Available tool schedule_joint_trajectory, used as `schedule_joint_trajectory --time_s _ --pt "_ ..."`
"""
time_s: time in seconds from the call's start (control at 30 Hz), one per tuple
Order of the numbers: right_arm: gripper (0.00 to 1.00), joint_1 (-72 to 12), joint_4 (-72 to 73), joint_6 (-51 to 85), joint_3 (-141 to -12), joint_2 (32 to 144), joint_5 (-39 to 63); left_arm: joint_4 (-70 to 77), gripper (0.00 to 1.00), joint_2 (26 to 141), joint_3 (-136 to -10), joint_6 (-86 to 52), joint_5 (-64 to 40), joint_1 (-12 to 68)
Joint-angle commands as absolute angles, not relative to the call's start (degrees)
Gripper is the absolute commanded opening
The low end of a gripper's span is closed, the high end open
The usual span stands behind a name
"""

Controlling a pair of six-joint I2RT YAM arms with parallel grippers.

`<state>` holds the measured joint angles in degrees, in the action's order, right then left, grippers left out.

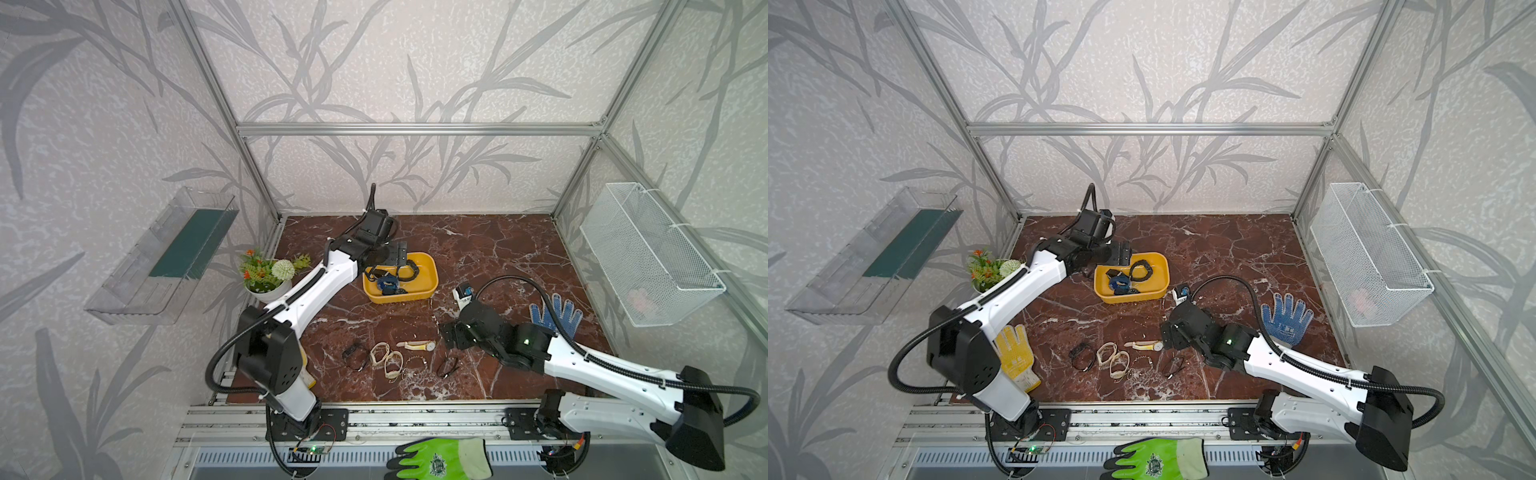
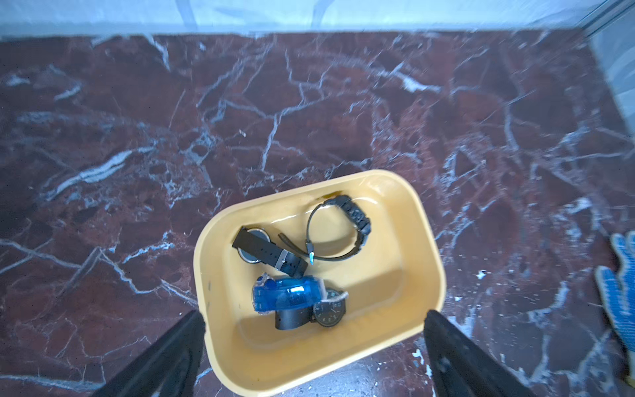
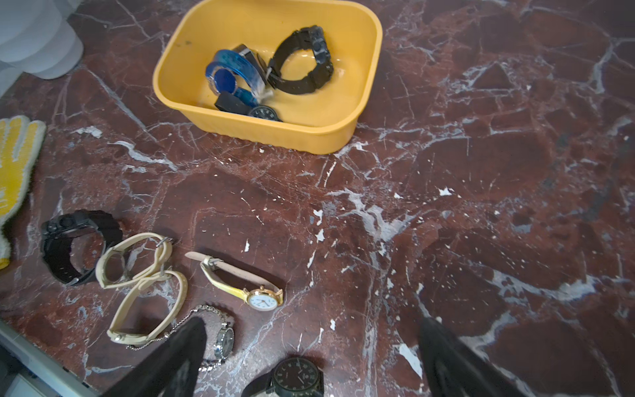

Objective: Put the watch into the storage box
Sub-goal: Place the watch in the storage box, then pick up the watch at the center of the board.

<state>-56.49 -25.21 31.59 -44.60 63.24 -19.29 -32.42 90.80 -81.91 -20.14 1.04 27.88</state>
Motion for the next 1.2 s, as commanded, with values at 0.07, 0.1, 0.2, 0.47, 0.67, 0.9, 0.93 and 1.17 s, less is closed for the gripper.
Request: schedule_joint_trajectory --time_s 0.07,0.1,0.2,0.47,0.67,0.9,0.93,1.17 --pt "0.90 -56.1 -35.1 40.6 -45.6 63.9 -19.2 -24.2 0.98 77.9 -65.8 -19.8 -8.3 27.8" --pt "0.87 -56.1 -35.5 41.8 -45.0 63.7 -18.1 -22.1 0.98 75.3 -61.8 -19.6 -11.0 27.9" --pt "0.71 -56.2 -36.8 44.5 -43.0 63.5 -14.4 -16.9 0.98 67.4 -50.6 -20.2 -15.5 28.4" --pt "0.63 -61.0 -41.7 52.6 -37.9 60.5 -12.0 -11.9 0.99 56.5 -36.5 -17.5 -16.7 36.6" --pt "0.56 -63.1 -40.0 54.0 -37.9 62.9 -10.8 -10.0 0.99 59.8 -35.9 -17.0 -16.6 42.0" --pt "0.52 -64.2 -37.5 54.7 -38.5 65.9 -10.3 -11.2 0.99 58.7 -34.1 -16.5 -16.4 42.8" --pt "0.52 -64.3 -37.2 54.6 -38.6 66.4 -10.1 -11.0 0.99 58.7 -34.1 -16.6 -16.6 42.8" --pt "0.52 -64.3 -35.3 54.3 -40.3 70.3 -10.6 -9.7 0.99 59.4 -33.4 -17.3 -18.8 43.7"
